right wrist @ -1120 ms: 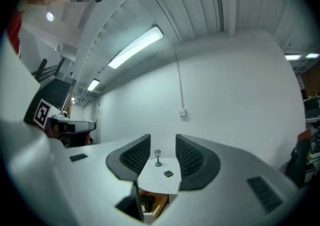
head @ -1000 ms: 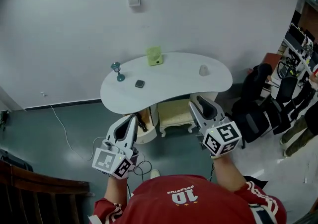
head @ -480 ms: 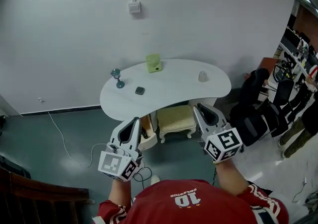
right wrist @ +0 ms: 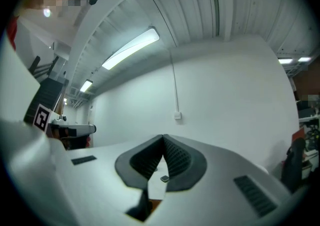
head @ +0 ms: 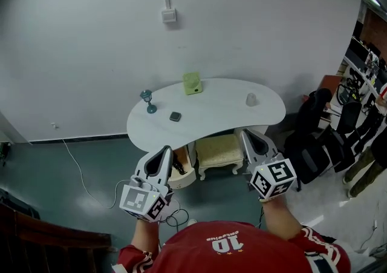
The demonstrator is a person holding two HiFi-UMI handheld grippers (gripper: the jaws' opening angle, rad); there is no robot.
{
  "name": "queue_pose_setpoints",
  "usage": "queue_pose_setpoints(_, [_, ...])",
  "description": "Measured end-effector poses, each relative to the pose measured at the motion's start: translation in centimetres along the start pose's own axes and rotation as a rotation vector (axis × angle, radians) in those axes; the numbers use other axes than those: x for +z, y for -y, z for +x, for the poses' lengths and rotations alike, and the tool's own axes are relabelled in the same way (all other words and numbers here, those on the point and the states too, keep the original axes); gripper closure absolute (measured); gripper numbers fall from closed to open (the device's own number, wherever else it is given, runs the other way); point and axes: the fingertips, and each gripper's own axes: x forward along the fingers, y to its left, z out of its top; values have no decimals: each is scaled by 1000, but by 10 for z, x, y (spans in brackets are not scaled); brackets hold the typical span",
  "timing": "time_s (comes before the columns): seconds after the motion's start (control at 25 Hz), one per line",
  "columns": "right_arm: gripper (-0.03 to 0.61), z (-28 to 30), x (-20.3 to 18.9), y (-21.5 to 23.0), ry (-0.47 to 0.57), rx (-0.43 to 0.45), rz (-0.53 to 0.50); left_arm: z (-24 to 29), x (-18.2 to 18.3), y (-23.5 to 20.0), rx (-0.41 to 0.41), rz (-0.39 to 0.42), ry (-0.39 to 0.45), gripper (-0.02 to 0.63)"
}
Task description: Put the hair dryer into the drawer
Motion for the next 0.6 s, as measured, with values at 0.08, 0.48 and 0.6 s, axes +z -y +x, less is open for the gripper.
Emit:
queue_pose_setpoints(0.08, [574, 4, -3, -3, 1, 11, 20, -1, -1, -1, 0, 11, -11, 611])
queue_pose_setpoints(0.48, [574, 20, -7, -9, 16, 39, 26, -2, -11, -14, 15, 19, -44, 611])
queue_pose_setpoints(0.6, [574, 23, -9, -9, 15, 41, 24, -3, -12, -17, 16, 20, -43, 611])
